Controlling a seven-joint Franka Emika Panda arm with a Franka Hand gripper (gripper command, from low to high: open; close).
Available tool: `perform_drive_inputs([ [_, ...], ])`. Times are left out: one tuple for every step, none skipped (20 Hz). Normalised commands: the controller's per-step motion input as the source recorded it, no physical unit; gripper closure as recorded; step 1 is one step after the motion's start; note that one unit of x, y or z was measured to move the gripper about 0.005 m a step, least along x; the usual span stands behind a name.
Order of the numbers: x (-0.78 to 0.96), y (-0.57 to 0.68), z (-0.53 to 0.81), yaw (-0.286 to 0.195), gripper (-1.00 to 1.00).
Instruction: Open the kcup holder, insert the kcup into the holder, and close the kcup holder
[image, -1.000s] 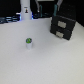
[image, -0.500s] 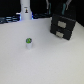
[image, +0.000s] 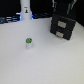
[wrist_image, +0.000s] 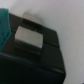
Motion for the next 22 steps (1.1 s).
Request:
perform_drive_inputs([
  [-0.21, 0.53, -0.23, -0.2, -1.0],
  [-0.23, 0.53, -0.23, -0.201, -1.0],
  [-0.22, 0.52, -0.25, -0.2, -1.0],
  [-0.2, 0.52, -0.26, -0.194, -1.0],
  [-0.19, 0.51, -0.27, -0.192, -1.0],
  [-0.17, 0.5, -0.28, -0.192, -1.0],
  [-0.17, 0.48, -0.29, -0.189, -1.0],
  [-0.16, 0.45, -0.29, -0.182, -1.0],
  [-0.16, 0.38, -0.32, -0.171, -1.0],
  [-0.14, 0.35, -0.32, -0.16, -1.0],
  [-0.15, 0.32, -0.34, -0.149, -1.0],
  [-0.17, 0.29, -0.36, -0.149, -1.0],
  [-0.18, 0.29, -0.39, -0.144, -1.0],
  [-0.2, 0.28, -0.39, -0.134, -1.0],
  [-0.21, 0.26, -0.41, -0.122, -1.0],
  [-0.23, 0.22, -0.42, -0.109, -1.0],
  [-0.24, 0.2, -0.43, -0.095, -1.0],
  [-0.25, 0.19, -0.44, -0.066, -1.0],
  [-0.24, 0.14, -0.45, -0.05, -1.0],
  [-0.24, 0.12, -0.46, -0.029, -1.0],
  [-0.24, 0.12, -0.46, -0.011, -1.0],
  [-0.19, 0.13, -0.46, -0.004, -1.0],
])
